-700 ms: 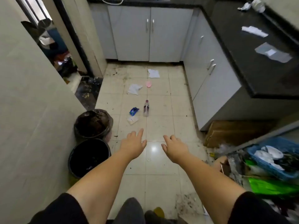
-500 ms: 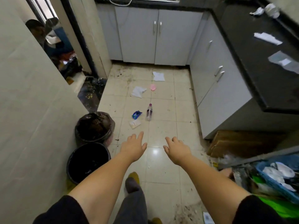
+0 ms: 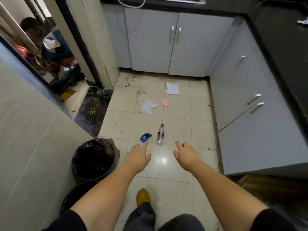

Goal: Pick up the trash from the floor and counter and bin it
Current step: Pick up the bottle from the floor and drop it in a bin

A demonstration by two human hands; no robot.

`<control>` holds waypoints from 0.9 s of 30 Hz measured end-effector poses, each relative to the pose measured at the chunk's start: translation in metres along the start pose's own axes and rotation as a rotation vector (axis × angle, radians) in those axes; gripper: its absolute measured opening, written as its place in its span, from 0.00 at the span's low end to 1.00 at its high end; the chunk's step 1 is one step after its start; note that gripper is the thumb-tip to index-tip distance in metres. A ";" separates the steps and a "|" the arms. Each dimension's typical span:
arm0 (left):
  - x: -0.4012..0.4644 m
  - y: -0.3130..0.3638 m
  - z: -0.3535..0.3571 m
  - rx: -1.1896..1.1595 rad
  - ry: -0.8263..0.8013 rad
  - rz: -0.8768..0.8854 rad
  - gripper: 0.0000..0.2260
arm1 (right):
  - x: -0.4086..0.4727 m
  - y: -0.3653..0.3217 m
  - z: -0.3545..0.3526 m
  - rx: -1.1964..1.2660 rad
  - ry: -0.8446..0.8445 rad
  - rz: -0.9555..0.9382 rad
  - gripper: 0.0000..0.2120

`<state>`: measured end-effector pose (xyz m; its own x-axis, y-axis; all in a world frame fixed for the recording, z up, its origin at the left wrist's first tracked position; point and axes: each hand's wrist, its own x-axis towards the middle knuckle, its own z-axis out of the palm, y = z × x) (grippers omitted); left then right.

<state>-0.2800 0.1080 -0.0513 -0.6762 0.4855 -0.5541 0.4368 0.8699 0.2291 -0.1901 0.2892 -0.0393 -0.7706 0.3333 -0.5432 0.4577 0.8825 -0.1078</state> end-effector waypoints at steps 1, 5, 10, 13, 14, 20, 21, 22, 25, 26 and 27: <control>0.013 -0.002 -0.001 -0.007 -0.011 -0.011 0.26 | 0.016 0.001 -0.002 -0.009 -0.012 -0.004 0.22; 0.075 -0.014 0.011 -0.049 -0.041 -0.069 0.26 | 0.092 0.005 0.002 -0.027 -0.056 -0.027 0.22; 0.183 -0.030 0.080 -0.114 -0.054 -0.167 0.26 | 0.217 0.015 0.065 -0.036 -0.091 -0.089 0.23; 0.259 -0.038 0.150 -0.149 -0.069 -0.229 0.26 | 0.299 0.031 0.130 -0.069 -0.109 -0.117 0.22; 0.286 -0.041 0.175 -0.156 -0.069 -0.243 0.26 | 0.327 0.037 0.152 -0.081 -0.109 -0.123 0.22; 0.427 -0.071 0.312 -0.176 -0.066 -0.327 0.27 | 0.484 0.062 0.277 -0.087 -0.083 -0.103 0.24; 0.445 -0.079 0.331 -0.175 -0.070 -0.354 0.27 | 0.506 0.064 0.295 -0.063 -0.074 -0.089 0.25; 0.463 -0.087 0.349 -0.168 -0.066 -0.391 0.26 | 0.526 0.065 0.311 -0.030 -0.059 -0.069 0.26; 0.499 -0.105 0.389 -0.194 -0.017 -0.532 0.25 | 0.569 0.065 0.346 0.111 -0.016 0.049 0.29; 0.508 -0.110 0.399 -0.220 0.005 -0.565 0.24 | 0.579 0.065 0.355 0.159 -0.006 0.086 0.31; 0.515 -0.113 0.409 -0.250 0.017 -0.583 0.25 | 0.587 0.066 0.363 0.190 0.002 0.112 0.34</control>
<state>-0.4350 0.2243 -0.6896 -0.7713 -0.0742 -0.6322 -0.1563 0.9849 0.0750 -0.4516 0.4224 -0.6674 -0.7107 0.4268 -0.5593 0.6161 0.7613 -0.2020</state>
